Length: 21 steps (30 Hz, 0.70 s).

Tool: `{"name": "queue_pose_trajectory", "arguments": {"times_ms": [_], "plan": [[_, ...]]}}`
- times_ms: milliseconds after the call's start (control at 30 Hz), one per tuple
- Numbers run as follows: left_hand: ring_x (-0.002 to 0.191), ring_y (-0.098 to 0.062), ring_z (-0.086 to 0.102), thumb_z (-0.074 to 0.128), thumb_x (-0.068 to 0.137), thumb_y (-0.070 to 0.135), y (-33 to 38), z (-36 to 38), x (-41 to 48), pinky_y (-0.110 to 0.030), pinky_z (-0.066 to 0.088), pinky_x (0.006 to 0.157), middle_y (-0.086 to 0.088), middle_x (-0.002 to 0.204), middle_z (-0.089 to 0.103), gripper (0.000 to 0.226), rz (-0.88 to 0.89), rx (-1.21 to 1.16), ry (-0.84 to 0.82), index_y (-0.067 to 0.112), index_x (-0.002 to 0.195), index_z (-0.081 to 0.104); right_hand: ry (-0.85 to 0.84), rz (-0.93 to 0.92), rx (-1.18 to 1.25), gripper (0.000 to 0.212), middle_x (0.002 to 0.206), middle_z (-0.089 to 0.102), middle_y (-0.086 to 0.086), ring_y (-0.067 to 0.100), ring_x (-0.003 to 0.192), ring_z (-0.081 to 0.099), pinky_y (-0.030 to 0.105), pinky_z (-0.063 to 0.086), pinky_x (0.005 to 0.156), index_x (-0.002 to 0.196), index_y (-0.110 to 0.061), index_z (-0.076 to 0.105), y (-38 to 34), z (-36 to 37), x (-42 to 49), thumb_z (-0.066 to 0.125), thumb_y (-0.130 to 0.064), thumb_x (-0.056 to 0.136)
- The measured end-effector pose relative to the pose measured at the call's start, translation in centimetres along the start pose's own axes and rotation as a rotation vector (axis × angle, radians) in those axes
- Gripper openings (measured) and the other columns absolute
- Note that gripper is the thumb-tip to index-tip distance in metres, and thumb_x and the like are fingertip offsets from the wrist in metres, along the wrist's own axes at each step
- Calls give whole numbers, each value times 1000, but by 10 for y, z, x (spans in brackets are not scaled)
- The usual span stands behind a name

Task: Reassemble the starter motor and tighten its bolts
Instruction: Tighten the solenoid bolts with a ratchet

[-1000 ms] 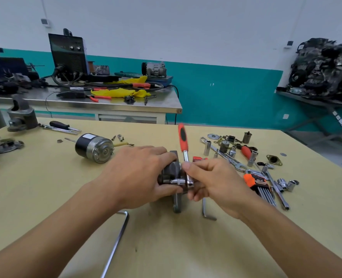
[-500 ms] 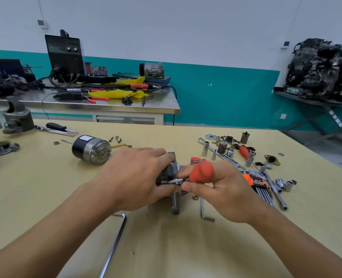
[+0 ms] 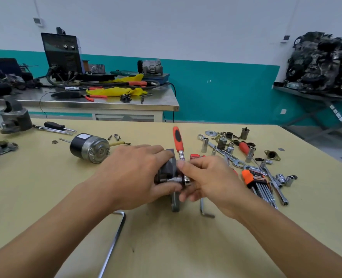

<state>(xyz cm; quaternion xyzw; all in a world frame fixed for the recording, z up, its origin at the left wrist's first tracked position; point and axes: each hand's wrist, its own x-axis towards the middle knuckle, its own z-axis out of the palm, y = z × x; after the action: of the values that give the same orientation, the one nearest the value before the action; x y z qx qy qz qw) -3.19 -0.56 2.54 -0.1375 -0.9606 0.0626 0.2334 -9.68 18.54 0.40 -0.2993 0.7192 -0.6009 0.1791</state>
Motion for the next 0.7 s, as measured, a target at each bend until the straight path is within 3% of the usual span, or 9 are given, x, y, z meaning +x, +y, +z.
{"name": "queue_pose_trajectory", "arguments": {"times_ms": [100,167,267,300,400,467,533,633,700], "plan": [[93,-10,61,13,76,87,-1,0,0,-31,47,69,17,97,60,77,-3,-3,-16,39,121,53,10,-268,-222,6,76,76,0,16,61,70,24,56,57,94,-21,75,1,-5,-9,69,-19,93],[97,-11,61,12,79,84,-1,0,0,-33,48,72,16,100,60,74,-1,2,-24,38,120,52,-10,-380,-341,14,80,75,-3,15,70,70,28,58,67,96,-23,78,0,-9,-15,77,-13,85],[100,-11,62,10,80,82,0,0,1,-36,52,77,16,104,61,74,-7,7,-21,38,124,51,27,-152,-75,8,72,74,1,15,60,67,27,56,59,85,-23,79,-3,-1,-7,72,-27,87],[99,-11,62,10,80,83,1,-1,1,-35,52,77,16,105,62,76,-9,3,-16,38,125,51,69,-87,-38,18,68,73,3,14,55,65,25,53,53,84,-19,78,-4,2,-3,68,-32,91],[95,-9,62,9,75,87,2,-2,1,-32,51,74,18,103,61,79,-18,2,-33,40,123,51,62,-167,-221,17,63,69,-3,9,51,60,21,46,50,83,-24,75,0,0,-2,65,-33,95],[94,-8,60,10,75,85,1,-2,0,-32,51,74,18,99,59,73,-16,-6,-39,42,118,50,-29,-293,-338,6,70,70,1,10,59,60,24,48,56,88,-27,76,0,-8,-8,72,-24,91],[98,-10,61,14,78,82,0,-2,0,-35,51,77,16,102,59,68,-13,-6,-41,40,119,49,-73,-332,-364,13,79,73,5,13,68,63,30,53,65,96,-22,79,-1,-13,-13,78,-14,85],[100,-12,61,16,81,81,1,-1,0,-36,52,77,17,105,59,67,-16,-7,-42,39,124,48,-9,-157,-106,7,78,75,4,16,58,65,26,51,54,93,-23,80,-2,-3,-6,73,-23,89],[99,-12,62,14,80,84,2,-1,1,-36,52,77,17,106,61,73,-28,-15,-36,39,126,49,75,-36,-114,23,71,74,3,17,48,63,20,44,43,87,-21,76,-2,5,-3,65,-40,94]]}}
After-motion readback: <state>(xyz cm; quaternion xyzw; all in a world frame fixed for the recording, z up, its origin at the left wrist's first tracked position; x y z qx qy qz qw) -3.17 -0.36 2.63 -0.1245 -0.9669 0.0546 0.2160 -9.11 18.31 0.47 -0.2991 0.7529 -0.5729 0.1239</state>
